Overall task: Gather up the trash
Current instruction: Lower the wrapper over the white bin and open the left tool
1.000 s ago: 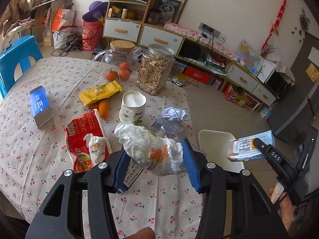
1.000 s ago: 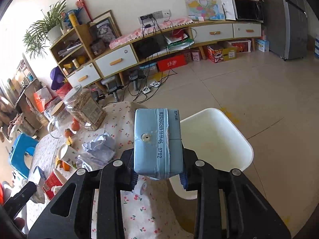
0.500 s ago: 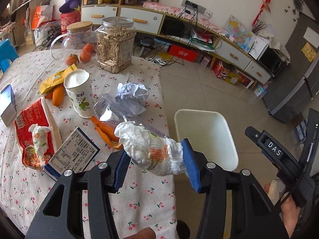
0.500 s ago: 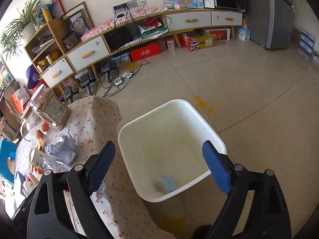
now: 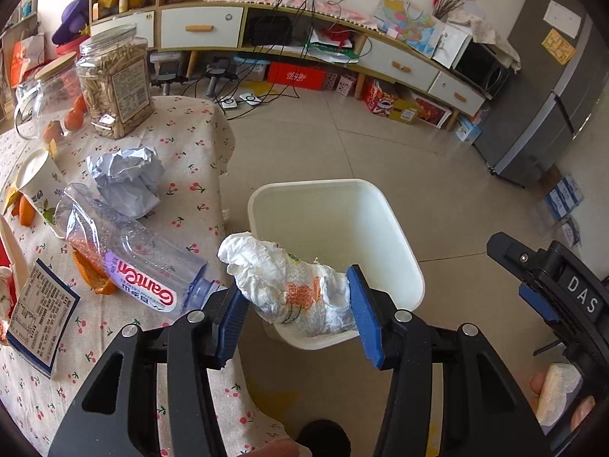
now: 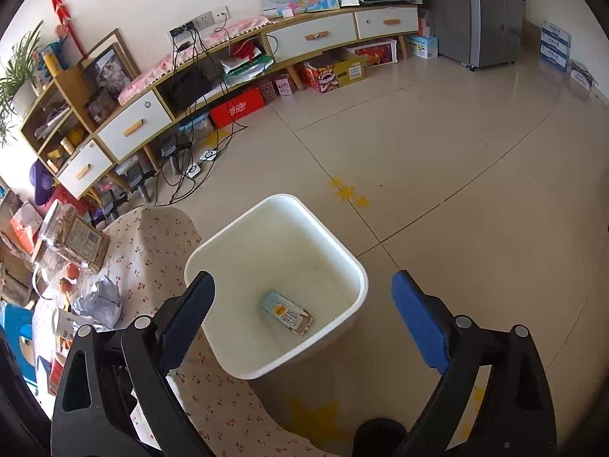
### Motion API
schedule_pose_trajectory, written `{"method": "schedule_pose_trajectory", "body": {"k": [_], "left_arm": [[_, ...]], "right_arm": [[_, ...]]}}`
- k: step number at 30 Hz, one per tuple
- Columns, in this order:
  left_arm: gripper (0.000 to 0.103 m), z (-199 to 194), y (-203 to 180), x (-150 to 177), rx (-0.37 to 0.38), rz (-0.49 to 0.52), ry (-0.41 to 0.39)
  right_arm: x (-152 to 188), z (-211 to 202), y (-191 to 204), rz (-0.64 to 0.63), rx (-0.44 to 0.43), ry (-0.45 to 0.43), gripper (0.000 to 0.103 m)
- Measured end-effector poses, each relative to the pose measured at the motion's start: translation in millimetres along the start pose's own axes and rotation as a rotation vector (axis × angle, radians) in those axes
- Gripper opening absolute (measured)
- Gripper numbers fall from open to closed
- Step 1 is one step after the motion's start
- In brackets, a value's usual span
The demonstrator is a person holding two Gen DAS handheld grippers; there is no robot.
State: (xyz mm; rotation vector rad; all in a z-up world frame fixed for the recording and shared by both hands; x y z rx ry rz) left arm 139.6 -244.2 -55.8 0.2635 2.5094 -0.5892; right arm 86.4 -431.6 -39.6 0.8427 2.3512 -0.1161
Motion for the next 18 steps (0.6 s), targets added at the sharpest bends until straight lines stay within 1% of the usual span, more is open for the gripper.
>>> {"method": "schedule_pose_trajectory", "body": {"k": [3,7,9,11,12,16,18], "left_arm": [[0.051,17.4,-9.5,-3.2,-0.003,0.023,0.023],[0.055,36.2,-11.0,-8.4,-0.006,0.015,0.055],[0.062,40.1,-6.5,-10.6,0.003,-0.009,0.073],[0.068,37.7,-3.5,-11.2,0.000,-0.012,0.068],[0.069,35.3,-2.5,-11.5,-0.005,-0.004,0.063],[0.071,22.9,3.5,-10.5,-0.022,0.011,0.047],[0.071,13.4,8.2,-9.0,-0.046,0.020,0.023]], "right_arm": [[-4.4,-7.7,-10.0,0.042,0.001,-0.032,0.090],[-6.0,-8.3,-17.0,0.063,0.003,-0.033,0.090],[-5.3,-7.2,-15.9,0.059,0.003,-0.027,0.090],[-4.8,-7.2,-13.5,0.051,0.003,-0.029,0.090],[-4.5,-8.0,-12.0,0.048,0.003,-0.033,0.090],[-2.7,-9.8,-0.7,0.023,-0.002,-0.041,0.090],[0.1,-10.4,7.3,0.001,-0.005,-0.045,0.090]]}}
Point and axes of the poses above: each gripper's, at about its wrist camera, not at the fingertips, and z roughly the way its jaws point, y to its left, x to its underside, the point moved 2 cm from there along z, roughly the way its jaws point, and after that the axes turned 9 degrees about x, right-handed, at the moved point
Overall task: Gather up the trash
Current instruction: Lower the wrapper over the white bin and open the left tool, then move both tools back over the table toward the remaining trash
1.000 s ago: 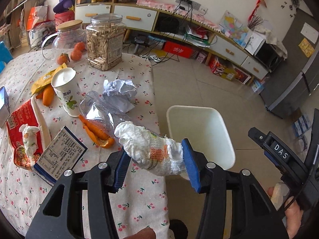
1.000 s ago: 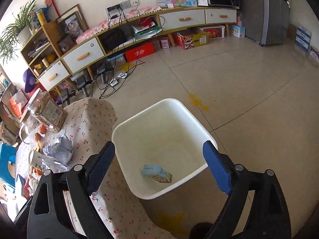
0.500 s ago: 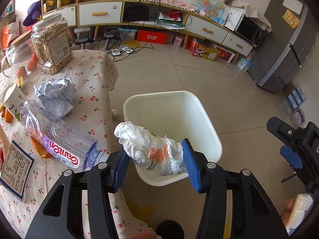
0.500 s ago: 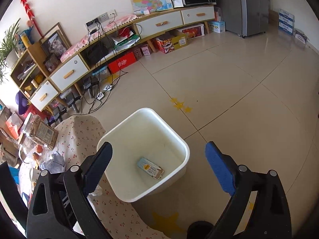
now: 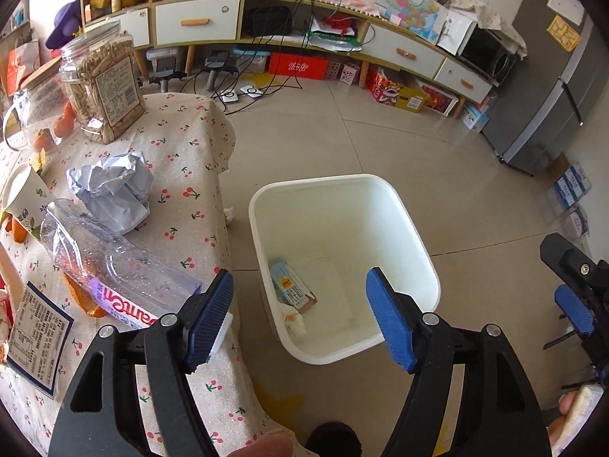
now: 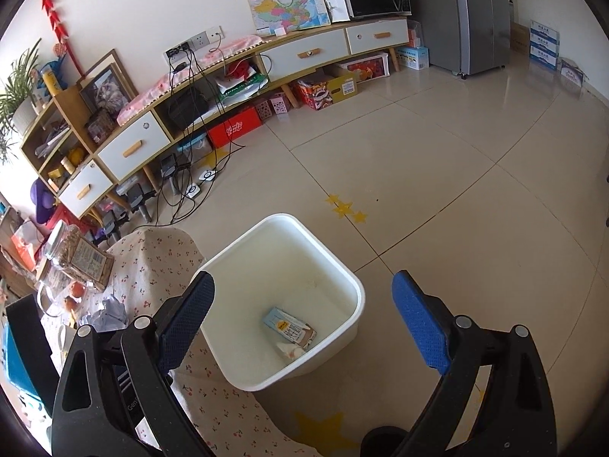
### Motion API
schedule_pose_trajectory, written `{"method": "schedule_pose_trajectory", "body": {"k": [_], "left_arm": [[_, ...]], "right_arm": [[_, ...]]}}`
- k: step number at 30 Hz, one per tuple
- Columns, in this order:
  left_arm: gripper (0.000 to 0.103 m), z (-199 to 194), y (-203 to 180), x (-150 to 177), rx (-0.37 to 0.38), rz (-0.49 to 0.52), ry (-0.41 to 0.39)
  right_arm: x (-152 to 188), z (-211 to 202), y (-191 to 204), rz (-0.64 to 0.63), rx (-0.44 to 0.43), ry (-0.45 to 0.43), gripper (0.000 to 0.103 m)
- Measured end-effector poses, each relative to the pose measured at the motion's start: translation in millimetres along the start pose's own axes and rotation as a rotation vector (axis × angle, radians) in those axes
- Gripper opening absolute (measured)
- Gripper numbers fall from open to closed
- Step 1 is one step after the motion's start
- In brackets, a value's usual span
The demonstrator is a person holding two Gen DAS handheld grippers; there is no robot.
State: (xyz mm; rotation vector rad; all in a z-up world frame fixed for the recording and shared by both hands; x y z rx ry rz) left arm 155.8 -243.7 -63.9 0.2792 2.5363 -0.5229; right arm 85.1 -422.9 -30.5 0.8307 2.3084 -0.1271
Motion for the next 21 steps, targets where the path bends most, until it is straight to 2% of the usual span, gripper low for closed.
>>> {"method": "schedule_pose_trajectory", "body": {"k": [6,9,10,13,21], "left_arm": [[0.073,-28.9,24.4,7.8,-0.104,0.017,-0.064],[0.074,-44.2,42.0,10.1,-0.142,-0.010,-0.089],[0.074,-48.9,48.1,10.4,-0.156,-0.018,-0.094],[0.074,-64.2,66.7,12.4,-0.188,-0.050,-0.112],[0.078,-100.5,114.2,22.3,-0.250,-0.133,-0.148]], "right_arm": [[11.7,-10.5,34.8,-0.084,-0.020,-0.040,0.090],[18.7,-19.7,53.8,-0.128,-0.030,-0.080,0.092],[20.9,-22.6,59.2,-0.142,-0.032,-0.096,0.096],[28.0,-30.8,75.8,-0.188,-0.042,-0.137,0.096],[49.3,-38.9,118.8,-0.303,-0.071,-0.169,0.096]]}}
Point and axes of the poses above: each gripper's, at about its wrist camera, not at the fingertips, and z roughly the way its jaws point, y to its left, x to its underside, the point moved 2 cm from there along z, roughly the way its jaws point, and after that the axes turned 9 degrees about x, right-handed, at the moved point
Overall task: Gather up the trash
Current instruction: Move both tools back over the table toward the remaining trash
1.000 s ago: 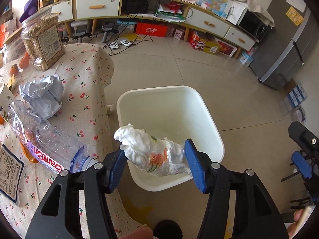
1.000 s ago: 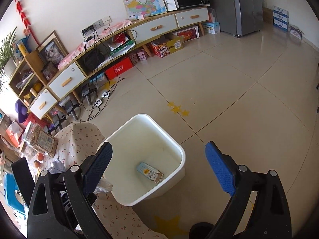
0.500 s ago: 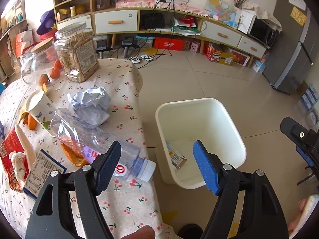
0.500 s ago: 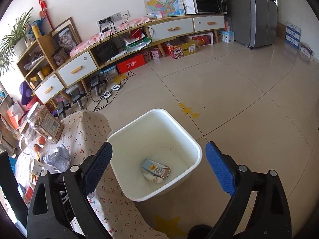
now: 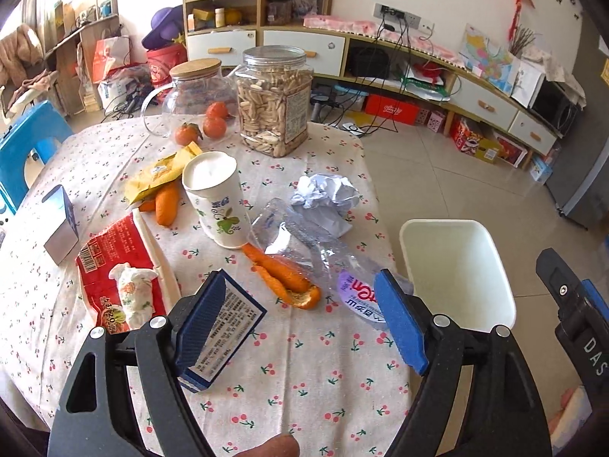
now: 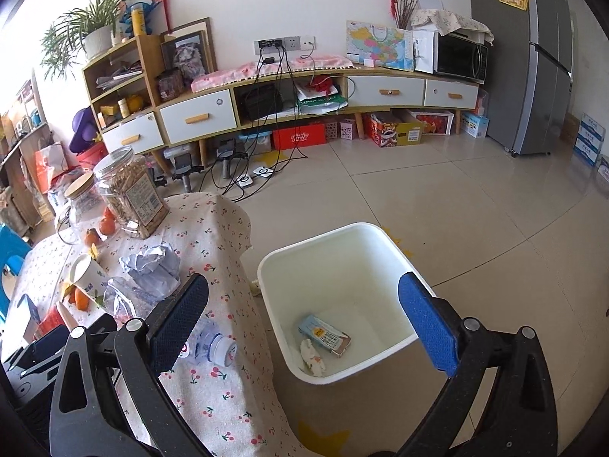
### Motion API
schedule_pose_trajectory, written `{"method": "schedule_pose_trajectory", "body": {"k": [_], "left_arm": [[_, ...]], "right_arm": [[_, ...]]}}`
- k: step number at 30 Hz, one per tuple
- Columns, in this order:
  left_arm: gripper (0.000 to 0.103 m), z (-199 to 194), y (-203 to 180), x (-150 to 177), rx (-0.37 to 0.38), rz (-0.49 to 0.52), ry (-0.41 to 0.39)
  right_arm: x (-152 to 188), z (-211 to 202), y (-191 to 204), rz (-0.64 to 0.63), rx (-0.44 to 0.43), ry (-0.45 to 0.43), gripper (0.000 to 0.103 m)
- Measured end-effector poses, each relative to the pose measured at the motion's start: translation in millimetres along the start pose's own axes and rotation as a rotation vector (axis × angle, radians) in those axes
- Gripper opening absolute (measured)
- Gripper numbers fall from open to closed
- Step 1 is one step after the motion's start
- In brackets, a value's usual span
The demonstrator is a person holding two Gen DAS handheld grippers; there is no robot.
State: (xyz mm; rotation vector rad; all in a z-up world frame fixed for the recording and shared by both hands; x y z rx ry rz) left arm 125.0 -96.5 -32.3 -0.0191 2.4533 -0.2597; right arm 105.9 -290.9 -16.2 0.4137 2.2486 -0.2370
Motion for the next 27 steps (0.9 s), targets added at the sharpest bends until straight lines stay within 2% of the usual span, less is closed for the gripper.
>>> {"method": "schedule_pose_trajectory", "body": {"k": [20,27], "left_arm": [[0.079,-23.4,124.7,9.5,-0.139,-0.133,-0.006],[0.079,-25.5,184.3,0.0,-0.223,-0.221,-0.006]], "right_arm": [[25.0,-25.3,124.3,-0.189,-0.142,-0.042,0.096],[33.9,-30.5,174.1,-0.241,-0.210,-0.031,0.096]]}}
Point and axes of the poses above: each gripper's, at about its wrist camera, not at the fingertips, and z roughly the way its jaws point, y to its left, x to its underside, the point moved 2 cm from there along z, roughly the way its jaws point, and after that the axes turned 9 degrees about x, right-handed, at the moved point
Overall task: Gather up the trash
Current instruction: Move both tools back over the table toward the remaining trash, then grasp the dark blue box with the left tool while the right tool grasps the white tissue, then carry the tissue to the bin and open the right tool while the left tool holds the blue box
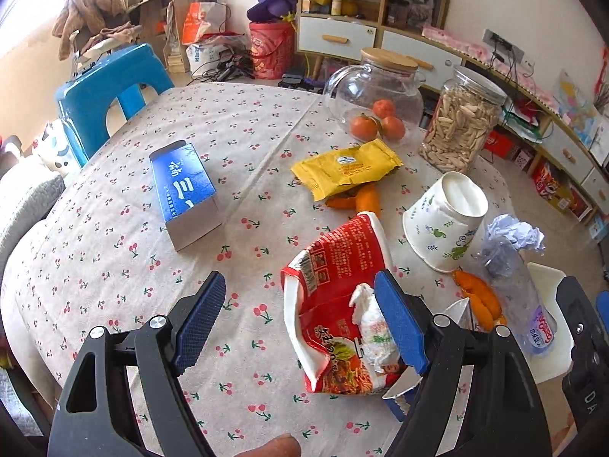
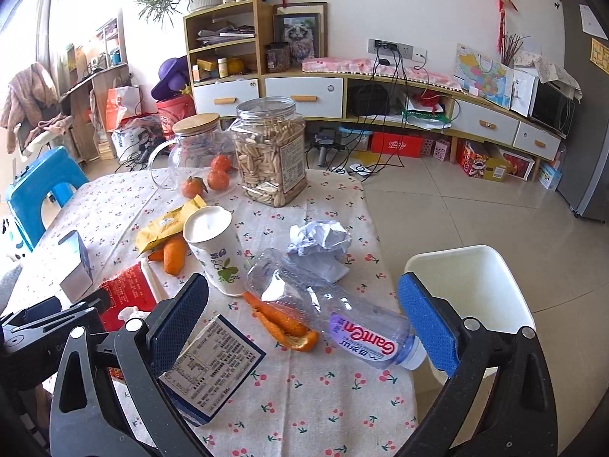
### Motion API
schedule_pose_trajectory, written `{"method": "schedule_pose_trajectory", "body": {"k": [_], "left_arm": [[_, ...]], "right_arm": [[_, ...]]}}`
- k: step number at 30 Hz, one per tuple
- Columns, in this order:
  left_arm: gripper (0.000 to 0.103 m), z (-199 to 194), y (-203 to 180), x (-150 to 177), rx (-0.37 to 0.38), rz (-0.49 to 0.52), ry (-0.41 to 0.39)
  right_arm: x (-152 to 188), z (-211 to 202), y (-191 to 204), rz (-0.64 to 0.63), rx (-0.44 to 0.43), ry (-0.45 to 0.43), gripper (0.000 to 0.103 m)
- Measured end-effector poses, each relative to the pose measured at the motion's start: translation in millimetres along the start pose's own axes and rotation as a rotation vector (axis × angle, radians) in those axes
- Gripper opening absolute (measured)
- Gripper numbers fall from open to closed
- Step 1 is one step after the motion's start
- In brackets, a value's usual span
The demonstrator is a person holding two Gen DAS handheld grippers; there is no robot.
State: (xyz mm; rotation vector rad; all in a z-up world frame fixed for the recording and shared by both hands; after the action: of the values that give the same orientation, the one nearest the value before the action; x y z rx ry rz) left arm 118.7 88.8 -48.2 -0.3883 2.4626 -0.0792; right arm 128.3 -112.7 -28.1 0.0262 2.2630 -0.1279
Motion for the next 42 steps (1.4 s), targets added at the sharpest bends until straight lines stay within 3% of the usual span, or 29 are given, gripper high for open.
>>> {"method": "schedule_pose_trajectory", "body": {"k": [8,17,21,26,31,35,36,38,39,40,42], "left_arm": [[0.079,25.9,76.7,-32.1,-0.119,-0.138,0.019],[0.079,53.6,131.0,-68.7,-0.156,-0.275,0.036],[0.080,75.7,146.6,-79.6,-0.147,-0.313,0.084],[0.083,85.5,151.3,-86.9,-0.129,-0.333,0.084],[0.084,86.4,148.6,-91.3,-0.069,-0.350,0.116],[0.088,93.5,146.0,-91.8,-0.077,-0.337,0.142],[0.088,98.7,147.2,-89.5,-0.096,-0.333,0.166],[0.083,107.1,152.3,-82.5,-0.132,-0.342,0.208],[0.063,109.3,154.5,-79.7,-0.134,-0.349,0.223],[0.056,110.3,156.4,-77.5,-0.139,-0.353,0.238],[0.056,104.3,158.8,-77.0,-0.122,-0.361,0.217]], "right_arm": [[4.5,8.9,64.5,-0.102,-0.085,0.016,0.096],[17.6,21.2,108.9,-0.238,-0.137,0.057,0.096],[26.7,29.0,120.2,-0.283,-0.173,0.111,0.096],[41.0,37.4,130.0,-0.355,-0.196,0.160,0.096],[41.6,38.6,127.6,-0.345,-0.253,0.190,0.096],[41.8,38.3,126.5,-0.344,-0.260,0.167,0.095],[41.3,38.8,127.0,-0.350,-0.265,0.155,0.089],[39.2,39.9,128.1,-0.356,-0.296,0.161,0.066],[37.6,40.5,128.3,-0.352,-0.312,0.173,0.049],[36.5,41.0,128.5,-0.349,-0.321,0.184,0.039],[35.6,41.5,128.2,-0.344,-0.329,0.195,0.032]]}}
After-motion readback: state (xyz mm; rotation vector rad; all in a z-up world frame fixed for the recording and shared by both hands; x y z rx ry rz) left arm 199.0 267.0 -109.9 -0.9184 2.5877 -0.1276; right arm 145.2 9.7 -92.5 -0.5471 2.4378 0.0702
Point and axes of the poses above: each gripper's, at about its wrist camera, not at the fingertips, and z roughly the way its jaws point, y to its left, x to its underside, the point moved 2 cm from there along z, roughly the way its jaws point, and after that the axes turned 9 degrees about x, right-handed, at the moved point
